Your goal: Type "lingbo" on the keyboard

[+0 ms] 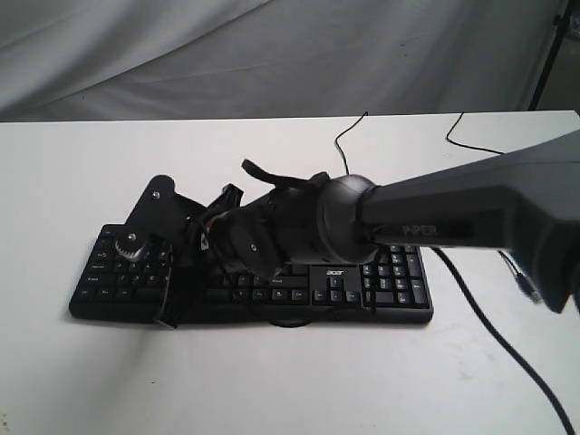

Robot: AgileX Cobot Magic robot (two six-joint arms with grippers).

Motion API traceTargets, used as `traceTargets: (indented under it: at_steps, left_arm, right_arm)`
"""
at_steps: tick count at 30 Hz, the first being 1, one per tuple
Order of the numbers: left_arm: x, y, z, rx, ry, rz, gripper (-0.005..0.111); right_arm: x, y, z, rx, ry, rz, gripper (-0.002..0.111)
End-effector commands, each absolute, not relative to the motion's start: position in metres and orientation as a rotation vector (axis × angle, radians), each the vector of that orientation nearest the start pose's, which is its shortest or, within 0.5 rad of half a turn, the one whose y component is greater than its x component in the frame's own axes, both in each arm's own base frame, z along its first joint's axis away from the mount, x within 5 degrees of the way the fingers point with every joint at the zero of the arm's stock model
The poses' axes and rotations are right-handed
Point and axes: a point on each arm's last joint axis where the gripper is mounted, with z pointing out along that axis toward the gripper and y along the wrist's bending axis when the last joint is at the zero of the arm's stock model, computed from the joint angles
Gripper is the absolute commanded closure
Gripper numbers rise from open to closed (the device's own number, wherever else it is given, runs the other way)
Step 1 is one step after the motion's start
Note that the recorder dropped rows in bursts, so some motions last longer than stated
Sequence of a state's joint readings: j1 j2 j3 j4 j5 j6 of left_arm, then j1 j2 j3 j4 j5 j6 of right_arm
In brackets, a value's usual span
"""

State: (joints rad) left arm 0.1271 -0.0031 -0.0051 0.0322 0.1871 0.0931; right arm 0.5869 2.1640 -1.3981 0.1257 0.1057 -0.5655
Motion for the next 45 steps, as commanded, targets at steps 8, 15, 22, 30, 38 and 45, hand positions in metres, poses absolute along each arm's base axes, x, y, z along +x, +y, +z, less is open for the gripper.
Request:
traceTargets:
  at_steps: [8,15,22,30,38,45]
  left_arm:
    - [0.056,0.007,0.197,-0.006,1.67,0.19,0.106]
    - [0.056,0.007,0.197,-0.006,1.67,0.19,0.106]
    - [0.056,0.007,0.197,-0.006,1.67,0.19,0.106]
    - [0.056,0.007,0.197,-0.006,1.67,0.19,0.106]
    - [0.056,0.007,0.197,-0.006,1.67,0.19,0.106]
    - [0.056,0.007,0.197,-0.006,1.67,0.19,0.106]
  right_arm:
    - [0.385,0.205,0.15,-1.091,2.077,0.015,0.108]
    - [0.388,0.189,0.131,-1.058,2.092,-0.012,0.108]
    - [0.391,0.193,0.113,-1.045,2.072,-0.017,0.108]
    - [0.391,0.197,0.112,-1.034,2.061,-0.008,0.108]
    - [0.391,0.197,0.108,-1.028,2.074,-0.004,0.108]
    - [0.39,0.197,0.1,-1.033,2.1,-0.001,0.108]
